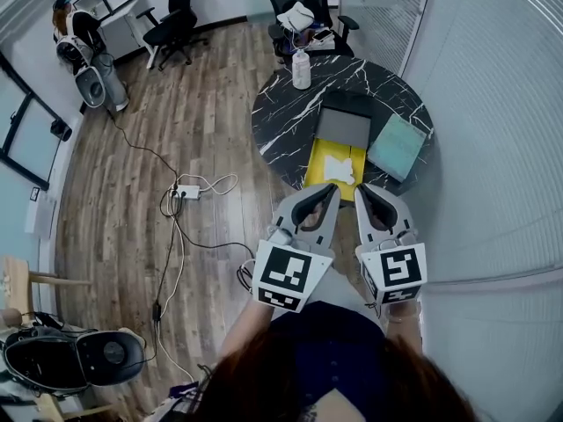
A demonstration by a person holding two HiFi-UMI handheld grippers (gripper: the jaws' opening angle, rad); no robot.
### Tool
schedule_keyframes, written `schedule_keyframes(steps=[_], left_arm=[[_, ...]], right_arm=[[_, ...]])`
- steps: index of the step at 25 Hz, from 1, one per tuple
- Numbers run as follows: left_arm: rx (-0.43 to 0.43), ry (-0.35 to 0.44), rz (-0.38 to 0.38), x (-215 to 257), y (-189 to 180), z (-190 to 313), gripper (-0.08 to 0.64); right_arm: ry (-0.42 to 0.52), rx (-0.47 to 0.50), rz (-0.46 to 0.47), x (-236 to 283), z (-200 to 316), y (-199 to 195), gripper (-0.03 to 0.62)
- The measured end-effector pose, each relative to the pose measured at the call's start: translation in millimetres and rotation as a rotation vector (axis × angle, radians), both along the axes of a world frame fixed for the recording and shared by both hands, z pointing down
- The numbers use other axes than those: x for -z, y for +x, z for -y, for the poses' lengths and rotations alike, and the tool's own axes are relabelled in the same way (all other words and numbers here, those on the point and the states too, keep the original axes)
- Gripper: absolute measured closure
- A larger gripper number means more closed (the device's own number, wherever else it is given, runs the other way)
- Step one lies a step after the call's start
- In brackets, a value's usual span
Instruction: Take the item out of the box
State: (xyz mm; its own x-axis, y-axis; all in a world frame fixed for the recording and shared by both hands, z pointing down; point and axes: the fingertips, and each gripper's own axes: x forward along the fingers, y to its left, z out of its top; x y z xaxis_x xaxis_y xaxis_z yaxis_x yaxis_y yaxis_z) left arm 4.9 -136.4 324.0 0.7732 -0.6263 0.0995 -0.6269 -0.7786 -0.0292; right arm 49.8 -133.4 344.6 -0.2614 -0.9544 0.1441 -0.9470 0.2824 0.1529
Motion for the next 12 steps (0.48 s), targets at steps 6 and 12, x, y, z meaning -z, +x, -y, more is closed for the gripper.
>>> schedule_keyframes(steps=[6,12], left_arm=[[0.019,-0.005,0.006,-2,10,29,0.532],[0.039,-0.019,0.012,-6,21,57,0.532]], right_arm=[[-0.028,0.024,-0.045,-10,33,9,0.566],[-0.043,0.028,-0.069,-21,61,22,0.566]])
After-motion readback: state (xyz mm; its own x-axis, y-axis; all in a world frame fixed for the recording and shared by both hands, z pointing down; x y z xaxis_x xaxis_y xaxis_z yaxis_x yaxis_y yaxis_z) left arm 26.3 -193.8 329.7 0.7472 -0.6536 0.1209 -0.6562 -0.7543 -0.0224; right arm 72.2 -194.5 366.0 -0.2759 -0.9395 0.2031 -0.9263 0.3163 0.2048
